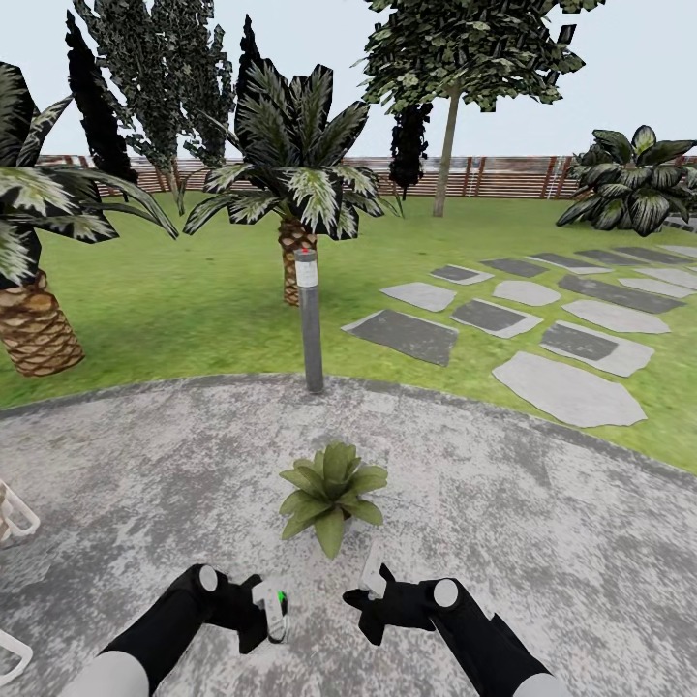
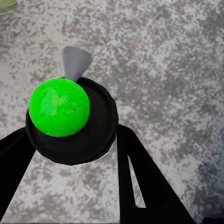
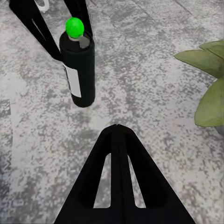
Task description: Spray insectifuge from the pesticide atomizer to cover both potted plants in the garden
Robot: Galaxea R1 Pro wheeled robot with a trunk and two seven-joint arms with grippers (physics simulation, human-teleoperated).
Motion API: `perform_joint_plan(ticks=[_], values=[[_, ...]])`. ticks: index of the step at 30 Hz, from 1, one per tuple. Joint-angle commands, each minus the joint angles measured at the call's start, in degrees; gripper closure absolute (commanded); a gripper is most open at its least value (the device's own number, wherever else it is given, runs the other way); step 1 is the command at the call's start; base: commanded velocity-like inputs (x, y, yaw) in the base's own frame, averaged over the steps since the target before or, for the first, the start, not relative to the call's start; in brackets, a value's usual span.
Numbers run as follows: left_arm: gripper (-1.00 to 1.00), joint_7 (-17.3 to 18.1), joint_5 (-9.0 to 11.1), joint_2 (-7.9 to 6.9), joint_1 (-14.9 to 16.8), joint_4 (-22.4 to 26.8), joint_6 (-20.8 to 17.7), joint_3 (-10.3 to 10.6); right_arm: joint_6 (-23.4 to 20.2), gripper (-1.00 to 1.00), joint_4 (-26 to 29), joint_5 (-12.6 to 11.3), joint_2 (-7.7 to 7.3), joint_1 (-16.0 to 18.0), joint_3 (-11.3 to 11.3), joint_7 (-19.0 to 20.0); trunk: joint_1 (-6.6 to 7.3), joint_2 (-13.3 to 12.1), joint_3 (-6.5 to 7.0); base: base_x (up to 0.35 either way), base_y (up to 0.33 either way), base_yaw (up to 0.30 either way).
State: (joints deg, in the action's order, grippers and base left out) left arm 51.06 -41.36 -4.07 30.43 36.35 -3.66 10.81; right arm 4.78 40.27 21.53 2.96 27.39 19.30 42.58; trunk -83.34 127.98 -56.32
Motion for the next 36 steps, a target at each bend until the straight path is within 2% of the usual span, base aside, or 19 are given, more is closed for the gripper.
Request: perform_joint_plan(ticks=[1,3,4,8,12,13,15,16,18,20,21,23,24,26,28,29,30,31,36], values=[[1.0,0.18,0.14,-1.1,0.0,0.13,-0.34,0.19,0.5,1.0,-0.01,0.61,-0.02,0.03,-0.06,0.05,0.01,0.02,-0.05,0.0,0.0,0.0],[1.0,0.2,0.23,-2.79,-0.02,0.13,-0.28,0.18,0.51,1.0,-0.06,0.62,-0.05,0.03,-0.06,0.05,0.01,0.02,-0.05,0.0,0.0,0.0],[1.0,0.24,0.26,-3.47,-0.04,0.13,-0.25,0.18,0.5,-1.0,-0.08,0.62,-0.08,0.03,-0.07,0.05,0.01,0.02,-0.05,0.0,0.0,0.0],[1.0,0.34,0.31,-6.08,-0.13,0.13,-0.22,0.12,0.57,-1.0,-0.24,0.64,-0.31,0.03,-0.13,0.02,0.01,0.02,-0.05,0.0,0.0,0.0],[1.0,0.15,0.31,-6.93,-0.47,0.08,-0.42,0.1,0.67,-1.0,-0.37,0.61,-0.63,0.03,-0.51,-0.34,0.01,0.02,-0.05,0.0,0.0,0.0],[1.0,0.1,0.31,-7.0,-0.5,0.05,-0.49,0.08,0.72,-1.0,-0.4,0.55,-0.98,0.03,-0.69,-0.45,0.01,0.02,-0.05,0.0,0.0,0.0],[1.0,-0.08,0.31,-7.22,-0.53,-0.31,-0.81,-1.0,0.81,-1.0,-1.2,0.36,-2.84,0.03,-2.87,-1.68,0.01,0.02,-0.05,0.0,0.0,0.0],[1.0,-0.09,0.31,-7.24,-0.54,-0.4,-0.93,-2.33,0.82,-1.0,-1.78,0.3,-3.57,0.03,-4.55,-2.73,0.01,0.02,-0.05,0.0,0.0,0.0],[1.0,-0.07,0.29,-7.1,-0.56,-0.5,-1.18,-6.65,0.93,-1.0,-4.22,0.23,-4.83,-0.02,-9.5,-5.48,0.01,0.02,-0.05,0.0,0.0,0.0],[1.0,0.04,0.16,-6.94,-0.61,-0.6,-1.28,-11.12,1.64,-1.0,-7.96,0.2,-6.05,-0.09,-15.85,-8.57,0.01,0.02,-0.05,0.0,0.0,0.0],[1.0,0.15,0.1,-6.93,-0.62,-0.63,-1.33,-13.64,3.49,-1.0,-10.67,0.19,-7.2,-0.13,-21.01,-10.65,0.01,0.02,-0.05,0.0,0.0,0.0],[1.0,0.22,0.01,-6.88,-0.67,-0.65,-2.03,-15.46,8.06,-1.0,-14.1,0.19,-9.17,-0.21,-27.65,-12.67,0.01,0.02,-0.05,0.0,0.0,0.0],[1.0,0.24,-0.06,-6.77,-0.74,-0.66,-3.44,-15.9,11.96,-1.0,-16.74,0.19,-10.62,-0.27,-32.23,-13.71,0.01,0.02,-0.05,0.0,0.0,0.0],[1.0,0.26,-0.1,-6.63,-0.78,-0.66,-6.4,-16.01,16.31,-1.0,-20.13,0.18,-11.99,-0.3,-37.92,-14.78,0.01,0.02,-0.05,0.0,0.0,0.0],[1.0,0.26,-0.11,-6.49,-0.8,-0.56,-9.88,-16.07,19.18,-1.0,-22.71,0.18,-12.68,-0.52,-42.59,-15.44,0.01,0.02,-0.05,0.0,0.0,0.0],[1.0,4.87,0.12,-4.42,0.19,7.56,-31.21,-16.08,22.46,-1.0,-25.0,0.14,-12.79,-3.91,-50.93,-41.57,0.01,0.02,-0.05,0.0,0.0,0.0],[1.0,7.79,-0.07,-4.27,0.62,10.01,-34.07,-15.98,23.24,-1.0,-25.18,0.13,-12.74,-4.04,-50.99,-43.14,0.01,0.02,-0.05,0.0,0.0,0.0],[1.0,8.83,-0.19,-4.27,0.8,10.94,-35.04,-15.87,23.47,-1.0,-25.44,0.12,-12.73,-4.16,-51.01,-43.54,0.01,0.02,-0.05,0.0,0.0,0.0],[1.0,10.56,-0.4,-4.79,1.14,12.55,-36.67,-14.4,24.38,-1.0,-27.44,0.15,-12.56,-4.61,-50.96,-44.06,0.01,0.02,-0.05,0.0,0.0,0.0]])
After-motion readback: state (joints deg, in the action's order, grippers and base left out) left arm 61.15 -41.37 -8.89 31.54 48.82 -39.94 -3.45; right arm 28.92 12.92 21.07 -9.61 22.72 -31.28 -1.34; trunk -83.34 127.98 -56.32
